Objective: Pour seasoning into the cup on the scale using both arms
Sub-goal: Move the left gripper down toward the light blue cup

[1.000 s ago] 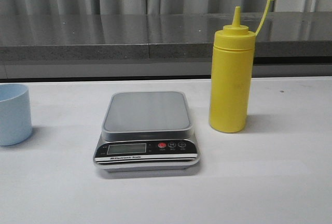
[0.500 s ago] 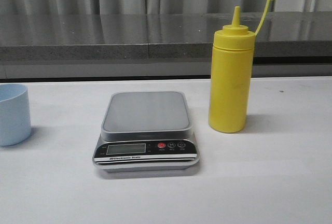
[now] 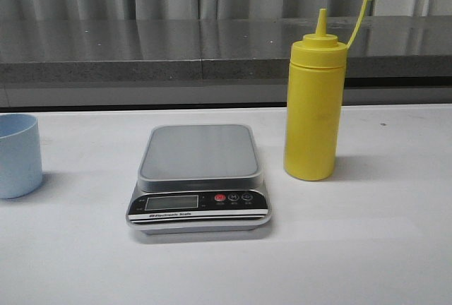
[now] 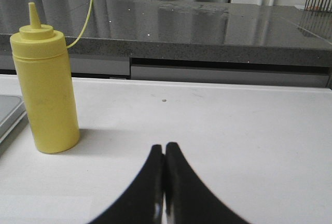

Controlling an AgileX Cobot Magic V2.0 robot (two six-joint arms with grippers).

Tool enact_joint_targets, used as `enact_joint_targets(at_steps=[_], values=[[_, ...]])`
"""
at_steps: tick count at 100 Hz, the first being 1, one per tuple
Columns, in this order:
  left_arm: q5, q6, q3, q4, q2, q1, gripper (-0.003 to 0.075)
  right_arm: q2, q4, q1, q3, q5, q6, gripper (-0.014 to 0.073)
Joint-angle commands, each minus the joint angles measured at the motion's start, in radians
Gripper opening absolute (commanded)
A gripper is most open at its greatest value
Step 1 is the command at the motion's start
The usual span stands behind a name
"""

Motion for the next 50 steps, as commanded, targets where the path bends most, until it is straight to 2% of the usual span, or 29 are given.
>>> enact_joint_targets(at_steps=[1,27,43,50], values=[[-0.035,-0.009,-0.094,-0.012,0.09,-0.001,-0.002,-0.019,-0.009,-0.005,-0.021,-0.082,-0.002,-0.0066],[0.024,-0.009,-0.248,-0.012,0.315,-0.001,-0.002,-0.019,-0.009,-0.005,-0.021,-0.082,-0.002,-0.0066],[0.03,-0.009,-0.275,-0.012,0.405,-0.001,-0.0018,-0.019,-0.009,-0.005,-0.021,-0.082,-0.002,-0.0066],[0.03,-0.009,-0.275,-0.012,0.431,-0.001,0.001,-0.019,-0.009,-0.005,-0.021,-0.082,-0.002,-0.0066]])
